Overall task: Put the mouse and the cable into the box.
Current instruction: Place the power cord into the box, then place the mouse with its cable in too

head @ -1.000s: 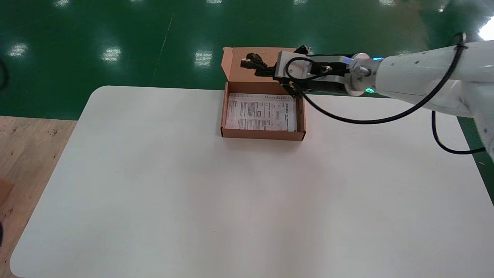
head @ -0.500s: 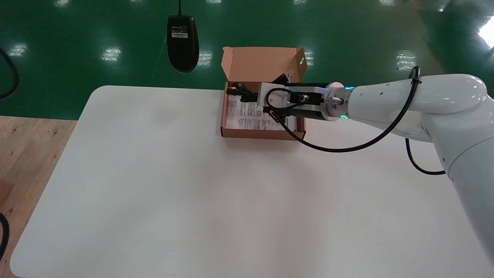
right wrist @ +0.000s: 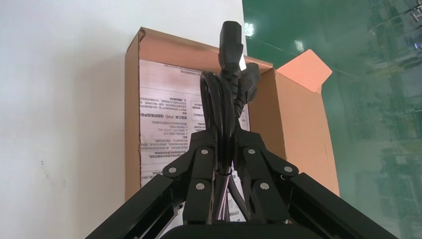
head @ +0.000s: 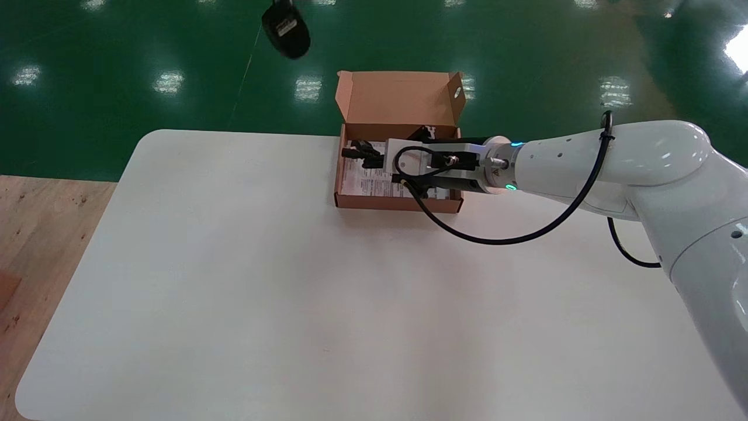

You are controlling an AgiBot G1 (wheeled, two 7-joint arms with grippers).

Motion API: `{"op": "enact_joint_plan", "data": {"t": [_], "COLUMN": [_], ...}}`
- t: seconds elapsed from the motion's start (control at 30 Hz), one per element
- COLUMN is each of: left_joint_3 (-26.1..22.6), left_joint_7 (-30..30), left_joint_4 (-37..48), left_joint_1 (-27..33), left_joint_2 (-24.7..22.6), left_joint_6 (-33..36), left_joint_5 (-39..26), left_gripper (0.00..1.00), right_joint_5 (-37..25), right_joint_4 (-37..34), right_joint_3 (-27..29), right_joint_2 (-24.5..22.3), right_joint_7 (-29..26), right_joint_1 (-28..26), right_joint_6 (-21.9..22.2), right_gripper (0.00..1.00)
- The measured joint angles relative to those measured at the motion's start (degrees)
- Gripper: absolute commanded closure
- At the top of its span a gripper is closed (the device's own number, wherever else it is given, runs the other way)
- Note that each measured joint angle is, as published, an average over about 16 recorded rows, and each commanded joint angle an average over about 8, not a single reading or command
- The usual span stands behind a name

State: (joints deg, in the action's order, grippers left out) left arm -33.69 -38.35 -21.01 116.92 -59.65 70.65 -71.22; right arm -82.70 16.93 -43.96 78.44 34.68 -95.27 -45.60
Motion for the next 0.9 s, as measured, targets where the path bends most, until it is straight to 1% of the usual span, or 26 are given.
{"op": "enact_joint_plan", "data": {"t": [0.3,0.43,0.57,0.73,0.9], "left_joint_3": [-1.3,-1.5,-1.2,-0.6,-0.7], "left_joint_7": [2.8,2.9,1.6,-1.6,-4.8], "left_joint_4": [-0.8,0.0,1.7,5.1,7.2], "left_joint_1": [-2.0,-3.5,-5.5,-8.6,-12.7], "left_joint_2": [-1.6,-3.8,-6.9,-11.8,-16.0], "left_joint_6": [1.1,1.5,1.5,-0.7,-5.3], "left_joint_5": [-0.9,-0.6,0.5,2.1,3.8], "left_gripper": [1.00,1.00,1.00,1.00,1.00], "right_joint_5": [3.0,4.8,6.6,8.9,9.9], "right_joint_4": [0.8,-0.2,-2.0,-4.6,-7.0], "right_joint_3": [-4.1,-4.7,-4.7,-3.6,-2.8], "right_joint_2": [-0.2,-0.6,-1.9,-5.9,-11.9], "right_joint_7": [-2.0,-2.8,-3.3,-3.0,-1.1], "right_joint_1": [-0.4,-1.7,-3.9,-7.9,-11.9], "right_joint_6": [2.3,4.0,4.8,2.6,-2.1], "right_gripper": [0.00,0.00,0.00,0.00,0.00]}}
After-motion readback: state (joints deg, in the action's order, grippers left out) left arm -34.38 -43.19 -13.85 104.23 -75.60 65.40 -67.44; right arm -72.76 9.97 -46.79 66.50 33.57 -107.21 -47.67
